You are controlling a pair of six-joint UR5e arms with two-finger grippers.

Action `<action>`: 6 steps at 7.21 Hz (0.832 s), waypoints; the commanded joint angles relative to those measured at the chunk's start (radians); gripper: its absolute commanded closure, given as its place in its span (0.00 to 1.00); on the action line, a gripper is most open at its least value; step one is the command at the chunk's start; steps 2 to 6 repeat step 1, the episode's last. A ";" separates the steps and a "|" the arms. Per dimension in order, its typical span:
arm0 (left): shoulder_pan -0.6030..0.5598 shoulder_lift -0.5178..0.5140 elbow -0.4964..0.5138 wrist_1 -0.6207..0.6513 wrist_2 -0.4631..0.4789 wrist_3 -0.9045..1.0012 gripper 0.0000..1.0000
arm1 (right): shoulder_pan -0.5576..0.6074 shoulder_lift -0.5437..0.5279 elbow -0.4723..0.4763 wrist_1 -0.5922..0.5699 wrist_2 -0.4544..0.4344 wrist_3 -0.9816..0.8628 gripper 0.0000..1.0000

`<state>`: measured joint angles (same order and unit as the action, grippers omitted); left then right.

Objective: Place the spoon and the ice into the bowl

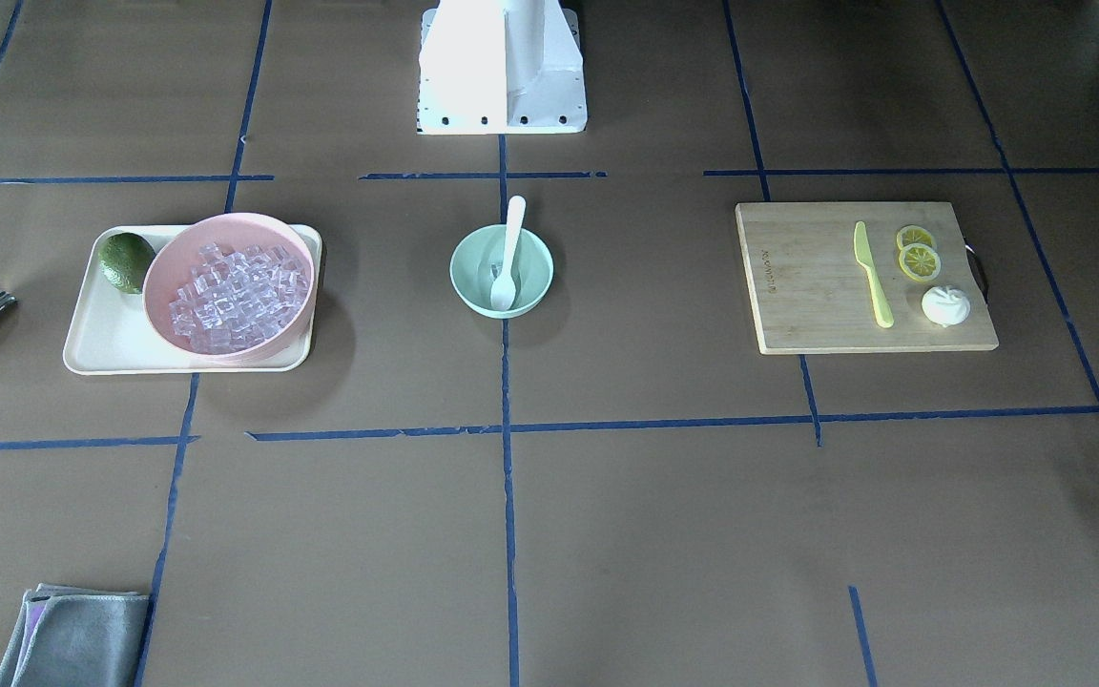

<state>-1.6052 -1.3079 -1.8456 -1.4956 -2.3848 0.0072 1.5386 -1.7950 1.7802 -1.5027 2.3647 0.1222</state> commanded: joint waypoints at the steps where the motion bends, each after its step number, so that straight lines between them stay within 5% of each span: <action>1: 0.001 0.001 0.002 0.000 0.001 0.000 0.00 | 0.000 -0.004 -0.016 -0.001 0.005 0.001 0.00; 6: 0.001 0.001 0.002 0.000 0.001 0.000 0.00 | 0.000 -0.004 -0.016 -0.001 0.005 0.001 0.00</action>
